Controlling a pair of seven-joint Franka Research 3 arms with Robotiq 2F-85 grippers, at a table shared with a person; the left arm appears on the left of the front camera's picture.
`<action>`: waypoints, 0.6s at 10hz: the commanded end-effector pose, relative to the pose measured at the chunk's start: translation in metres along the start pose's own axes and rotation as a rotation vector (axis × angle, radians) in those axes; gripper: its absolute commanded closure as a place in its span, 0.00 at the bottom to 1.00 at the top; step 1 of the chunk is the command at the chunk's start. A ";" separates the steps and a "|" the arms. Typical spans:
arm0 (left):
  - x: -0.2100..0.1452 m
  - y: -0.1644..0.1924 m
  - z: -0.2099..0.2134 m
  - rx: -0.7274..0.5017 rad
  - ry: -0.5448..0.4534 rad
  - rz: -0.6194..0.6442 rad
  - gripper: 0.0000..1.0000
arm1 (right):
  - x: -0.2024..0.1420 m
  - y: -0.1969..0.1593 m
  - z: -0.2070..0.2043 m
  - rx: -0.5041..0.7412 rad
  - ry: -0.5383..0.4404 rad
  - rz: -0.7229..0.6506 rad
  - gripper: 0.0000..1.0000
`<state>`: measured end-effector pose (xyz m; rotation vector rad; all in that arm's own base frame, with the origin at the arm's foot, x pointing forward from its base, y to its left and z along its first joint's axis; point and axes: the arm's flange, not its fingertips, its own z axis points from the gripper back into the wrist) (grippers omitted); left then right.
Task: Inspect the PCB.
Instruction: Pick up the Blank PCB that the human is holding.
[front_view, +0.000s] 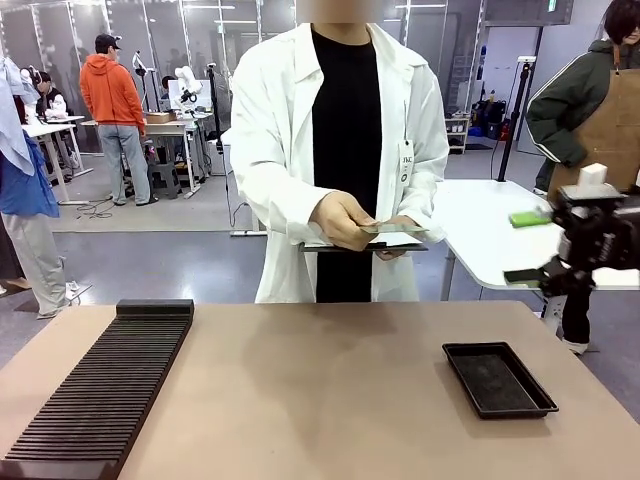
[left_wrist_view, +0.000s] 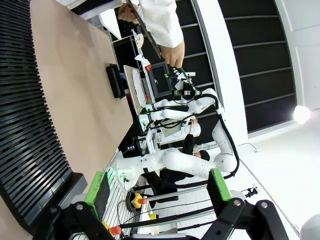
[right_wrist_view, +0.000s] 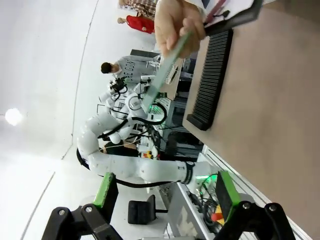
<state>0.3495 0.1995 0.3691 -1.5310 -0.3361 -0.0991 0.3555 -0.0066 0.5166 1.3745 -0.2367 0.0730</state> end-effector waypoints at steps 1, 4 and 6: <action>0.003 -0.003 0.001 0.004 0.002 0.003 0.00 | 0.018 0.012 -0.023 0.009 -0.012 -0.071 0.00; 0.003 -0.003 0.001 0.004 0.002 0.003 0.00 | 0.037 0.019 -0.066 0.020 0.005 -0.122 0.00; 0.003 -0.003 0.001 0.004 0.002 0.003 0.00 | 0.044 0.015 -0.088 0.047 0.020 -0.152 0.00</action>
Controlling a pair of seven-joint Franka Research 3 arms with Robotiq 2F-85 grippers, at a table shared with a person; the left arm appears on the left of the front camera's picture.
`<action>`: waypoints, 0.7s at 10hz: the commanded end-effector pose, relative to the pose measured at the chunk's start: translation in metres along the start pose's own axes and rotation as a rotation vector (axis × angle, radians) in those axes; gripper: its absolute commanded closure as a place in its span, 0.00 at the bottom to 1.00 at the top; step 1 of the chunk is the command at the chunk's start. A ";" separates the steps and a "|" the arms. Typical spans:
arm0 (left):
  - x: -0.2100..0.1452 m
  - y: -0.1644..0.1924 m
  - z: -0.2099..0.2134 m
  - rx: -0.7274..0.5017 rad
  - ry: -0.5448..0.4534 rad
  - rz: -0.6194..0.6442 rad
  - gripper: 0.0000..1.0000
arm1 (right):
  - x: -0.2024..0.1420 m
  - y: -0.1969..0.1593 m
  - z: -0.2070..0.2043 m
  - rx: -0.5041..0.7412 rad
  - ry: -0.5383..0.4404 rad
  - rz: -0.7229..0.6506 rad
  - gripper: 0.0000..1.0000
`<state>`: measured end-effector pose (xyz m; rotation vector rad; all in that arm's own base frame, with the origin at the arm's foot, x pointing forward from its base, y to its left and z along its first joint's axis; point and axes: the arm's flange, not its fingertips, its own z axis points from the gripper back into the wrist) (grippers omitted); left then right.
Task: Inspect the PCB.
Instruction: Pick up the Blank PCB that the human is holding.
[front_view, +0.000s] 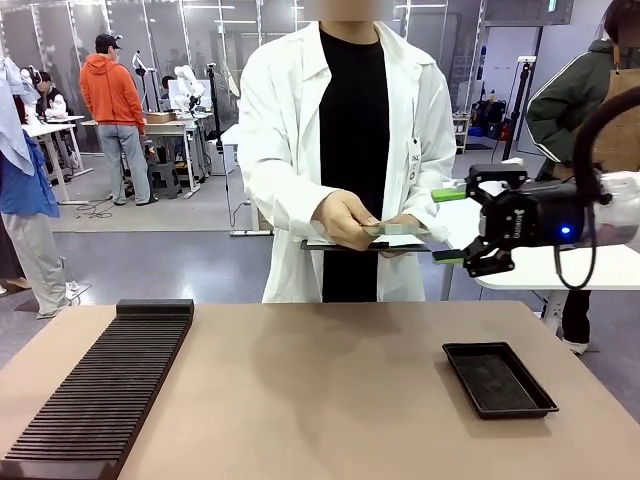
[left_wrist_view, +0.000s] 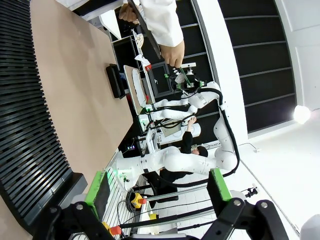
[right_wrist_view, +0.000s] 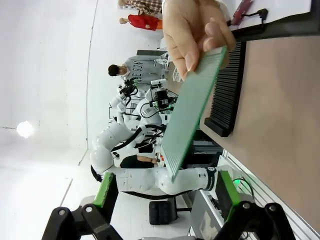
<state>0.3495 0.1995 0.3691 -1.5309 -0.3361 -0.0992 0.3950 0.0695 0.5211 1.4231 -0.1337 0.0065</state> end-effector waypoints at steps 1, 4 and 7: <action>0.003 -0.003 0.001 0.004 0.001 0.003 0.00 | 0.016 0.000 -0.018 0.021 -0.014 -0.058 0.00; 0.003 -0.003 0.001 0.004 0.001 0.003 0.00 | 0.024 -0.008 -0.037 0.075 0.000 -0.084 0.00; 0.003 -0.003 0.001 0.004 0.001 0.003 0.00 | 0.024 -0.015 -0.054 0.104 0.017 -0.102 0.45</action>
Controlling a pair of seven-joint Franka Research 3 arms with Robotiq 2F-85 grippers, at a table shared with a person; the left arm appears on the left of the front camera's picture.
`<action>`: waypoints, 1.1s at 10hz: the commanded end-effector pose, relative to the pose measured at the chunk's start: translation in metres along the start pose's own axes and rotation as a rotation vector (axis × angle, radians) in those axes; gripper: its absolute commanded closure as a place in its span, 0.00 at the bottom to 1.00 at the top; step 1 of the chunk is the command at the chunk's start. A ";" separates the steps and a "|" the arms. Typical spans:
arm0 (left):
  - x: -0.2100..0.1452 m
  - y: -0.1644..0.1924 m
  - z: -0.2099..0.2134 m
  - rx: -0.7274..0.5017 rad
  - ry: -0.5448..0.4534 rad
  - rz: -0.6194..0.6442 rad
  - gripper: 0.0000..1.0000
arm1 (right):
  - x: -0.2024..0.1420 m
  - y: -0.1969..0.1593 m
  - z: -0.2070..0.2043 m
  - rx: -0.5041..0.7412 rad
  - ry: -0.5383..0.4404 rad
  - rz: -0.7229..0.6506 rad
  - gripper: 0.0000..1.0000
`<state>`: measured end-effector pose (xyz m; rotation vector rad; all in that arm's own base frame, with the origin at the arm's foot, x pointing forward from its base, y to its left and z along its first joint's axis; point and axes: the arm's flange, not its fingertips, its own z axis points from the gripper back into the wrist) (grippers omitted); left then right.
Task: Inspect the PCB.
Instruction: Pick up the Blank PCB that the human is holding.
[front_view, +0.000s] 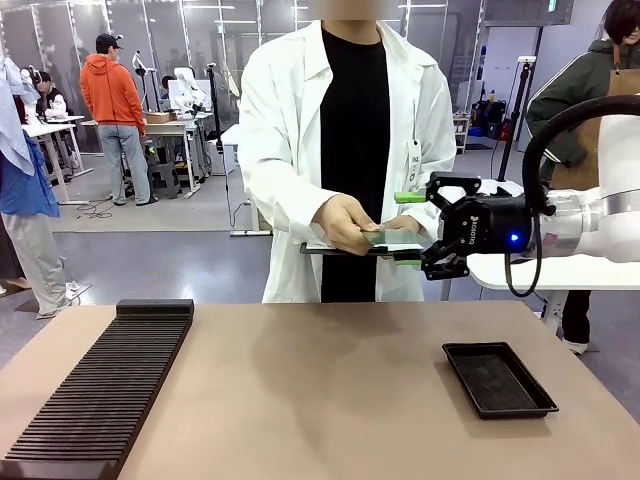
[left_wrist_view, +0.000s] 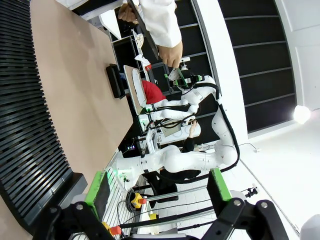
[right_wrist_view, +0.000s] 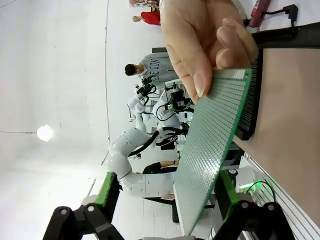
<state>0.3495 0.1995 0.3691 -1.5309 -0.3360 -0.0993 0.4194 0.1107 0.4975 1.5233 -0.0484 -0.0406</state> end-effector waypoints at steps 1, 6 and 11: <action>0.003 -0.003 0.001 0.004 0.001 0.003 0.00 | 0.005 0.003 -0.009 0.008 -0.007 -0.015 0.59; 0.003 -0.003 0.001 0.004 0.001 0.003 0.00 | 0.002 -0.003 -0.014 0.007 -0.012 -0.035 1.00; 0.003 -0.003 0.001 0.004 0.001 0.003 0.00 | 0.001 -0.005 -0.015 0.006 -0.026 -0.039 1.00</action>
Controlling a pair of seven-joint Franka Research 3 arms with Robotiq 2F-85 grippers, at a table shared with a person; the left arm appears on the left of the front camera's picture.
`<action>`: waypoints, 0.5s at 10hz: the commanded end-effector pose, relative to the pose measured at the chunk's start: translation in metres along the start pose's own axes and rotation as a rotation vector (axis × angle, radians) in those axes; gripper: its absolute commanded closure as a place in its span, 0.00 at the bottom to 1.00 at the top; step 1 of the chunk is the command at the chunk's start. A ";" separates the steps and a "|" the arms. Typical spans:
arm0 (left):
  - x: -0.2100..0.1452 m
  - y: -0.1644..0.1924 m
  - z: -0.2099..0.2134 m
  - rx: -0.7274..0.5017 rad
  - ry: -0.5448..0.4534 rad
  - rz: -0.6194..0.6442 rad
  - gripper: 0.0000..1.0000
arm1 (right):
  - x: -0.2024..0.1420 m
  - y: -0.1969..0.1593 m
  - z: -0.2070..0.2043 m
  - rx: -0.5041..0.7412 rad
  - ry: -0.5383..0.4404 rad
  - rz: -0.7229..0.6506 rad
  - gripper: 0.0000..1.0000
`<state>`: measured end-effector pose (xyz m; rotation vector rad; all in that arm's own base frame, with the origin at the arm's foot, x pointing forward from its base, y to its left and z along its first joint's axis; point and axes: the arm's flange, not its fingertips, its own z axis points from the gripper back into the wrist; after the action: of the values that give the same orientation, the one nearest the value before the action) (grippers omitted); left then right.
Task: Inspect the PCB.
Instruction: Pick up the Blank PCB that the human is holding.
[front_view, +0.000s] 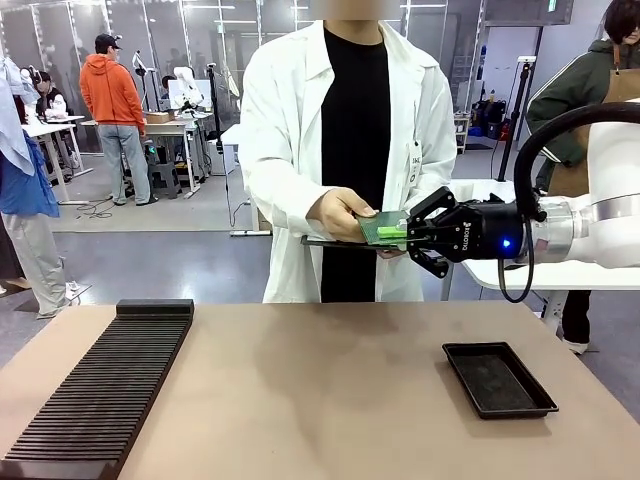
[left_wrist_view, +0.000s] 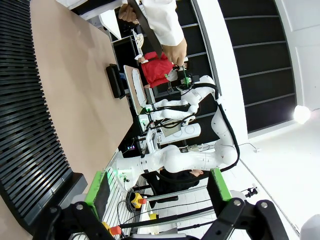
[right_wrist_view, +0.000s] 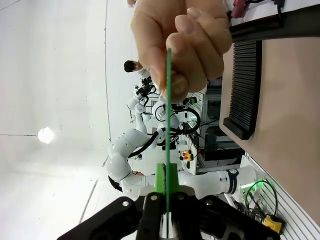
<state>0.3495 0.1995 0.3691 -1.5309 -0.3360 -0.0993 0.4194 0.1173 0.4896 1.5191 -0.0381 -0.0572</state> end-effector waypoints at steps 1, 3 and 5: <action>0.003 -0.003 0.001 0.004 0.001 0.003 0.00 | 0.001 0.002 -0.007 0.013 -0.023 -0.023 1.00; 0.003 -0.003 0.001 0.004 0.001 0.003 0.00 | 0.002 -0.005 -0.001 0.037 -0.011 -0.028 1.00; 0.003 -0.003 0.001 0.004 0.001 0.003 0.00 | 0.000 -0.001 -0.001 0.000 -0.002 -0.002 1.00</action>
<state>0.3495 0.1995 0.3691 -1.5309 -0.3360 -0.0993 0.4206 0.1171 0.4864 1.5218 -0.0341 -0.0657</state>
